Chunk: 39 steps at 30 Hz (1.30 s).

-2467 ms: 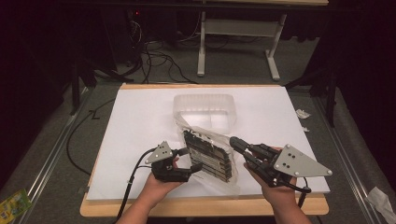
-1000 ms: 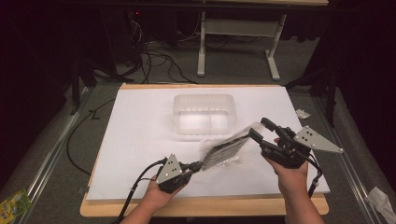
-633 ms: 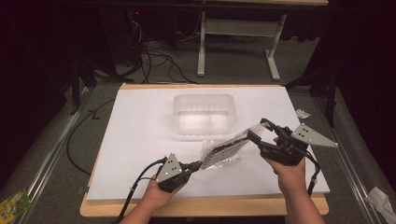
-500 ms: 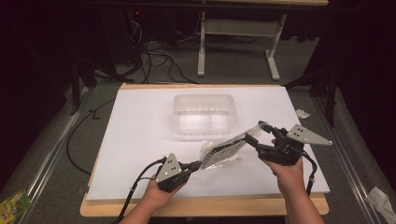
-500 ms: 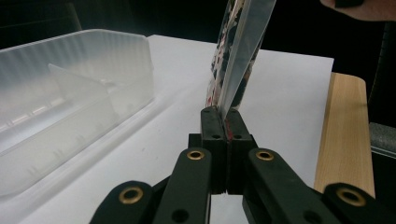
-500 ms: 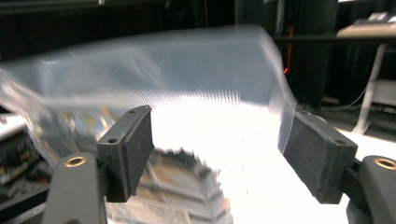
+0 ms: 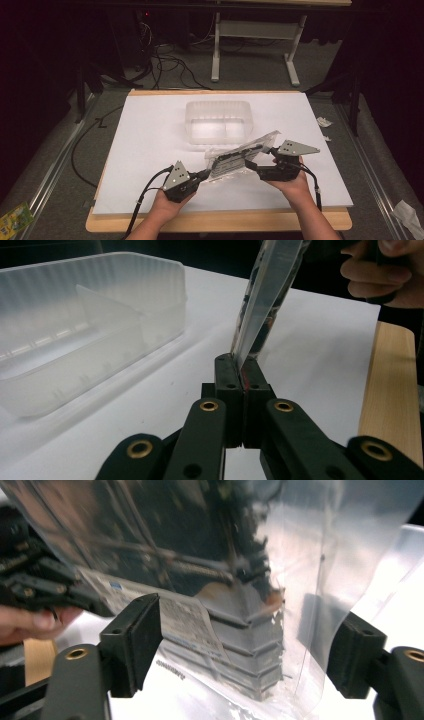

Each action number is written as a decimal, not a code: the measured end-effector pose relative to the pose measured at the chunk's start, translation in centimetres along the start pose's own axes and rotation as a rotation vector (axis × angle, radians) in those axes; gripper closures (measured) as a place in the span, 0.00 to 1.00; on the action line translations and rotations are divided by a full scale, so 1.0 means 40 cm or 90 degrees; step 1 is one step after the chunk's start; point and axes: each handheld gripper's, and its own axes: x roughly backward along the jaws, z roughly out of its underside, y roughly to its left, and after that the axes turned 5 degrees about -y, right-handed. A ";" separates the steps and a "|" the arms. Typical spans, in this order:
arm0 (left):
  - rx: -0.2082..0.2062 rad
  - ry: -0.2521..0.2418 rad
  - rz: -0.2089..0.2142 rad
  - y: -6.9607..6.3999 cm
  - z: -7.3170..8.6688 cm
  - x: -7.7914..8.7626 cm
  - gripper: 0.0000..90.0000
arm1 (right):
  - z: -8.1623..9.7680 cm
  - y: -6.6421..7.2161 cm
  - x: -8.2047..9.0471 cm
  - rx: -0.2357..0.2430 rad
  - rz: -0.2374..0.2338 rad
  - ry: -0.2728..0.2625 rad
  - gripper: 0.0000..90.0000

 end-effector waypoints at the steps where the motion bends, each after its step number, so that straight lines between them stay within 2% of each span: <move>1: 0.005 0.002 -0.006 0.002 0.000 0.000 1.00 | 0.002 0.001 -0.003 0.004 -0.003 0.006 0.33; 3: 0.020 0.005 -0.024 0.010 0.003 0.000 0.99 | 0.006 0.005 -0.006 0.010 -0.014 0.009 0.38; 5: 0.038 0.013 -0.039 0.021 0.007 0.002 0.99 | 0.006 0.018 0.001 0.030 -0.027 0.007 0.51; 6: 0.046 0.016 -0.043 0.027 0.009 0.003 0.99 | 0.006 0.018 0.001 0.030 -0.027 0.007 0.51; 9: 0.068 0.018 -0.048 0.037 0.011 0.009 0.99 | 0.002 0.030 0.009 0.043 -0.047 -0.004 0.61; 13: 0.093 0.020 -0.051 0.047 0.011 0.016 0.99 | -0.007 0.044 0.023 0.045 -0.084 -0.014 0.69; 15: 0.093 0.029 -0.056 0.049 0.014 0.015 0.98 | -0.006 0.057 0.026 0.051 -0.100 0.003 0.72; 17: 0.105 0.033 -0.060 0.053 0.018 0.011 0.97 | -0.004 0.063 0.026 0.052 -0.100 0.010 0.72; 19: 0.111 0.041 -0.066 0.056 0.022 0.007 0.91 | 0.002 0.070 0.023 0.052 -0.096 0.023 0.71; 22: 0.111 0.051 -0.073 0.058 0.028 0.002 0.87 | 0.003 0.069 0.017 0.041 -0.091 0.020 0.70; 23: 0.110 0.058 -0.075 0.059 0.030 0.001 0.86 | 0.005 0.071 0.011 0.047 -0.087 0.022 0.69; 32: 0.114 0.065 -0.082 0.061 0.033 -0.009 0.86 | 0.008 0.071 0.001 0.067 -0.065 0.032 0.68; 35: 0.119 0.058 -0.083 0.064 0.031 -0.009 0.82 | 0.005 0.074 0.004 0.082 -0.066 0.029 0.74; 36: 0.120 0.058 -0.086 0.065 0.030 -0.010 0.77 | 0.002 0.074 0.006 0.077 -0.064 0.022 0.78; 39: 0.107 0.071 -0.098 0.068 0.031 -0.008 0.75 | -0.001 0.068 0.010 0.070 -0.061 0.014 0.82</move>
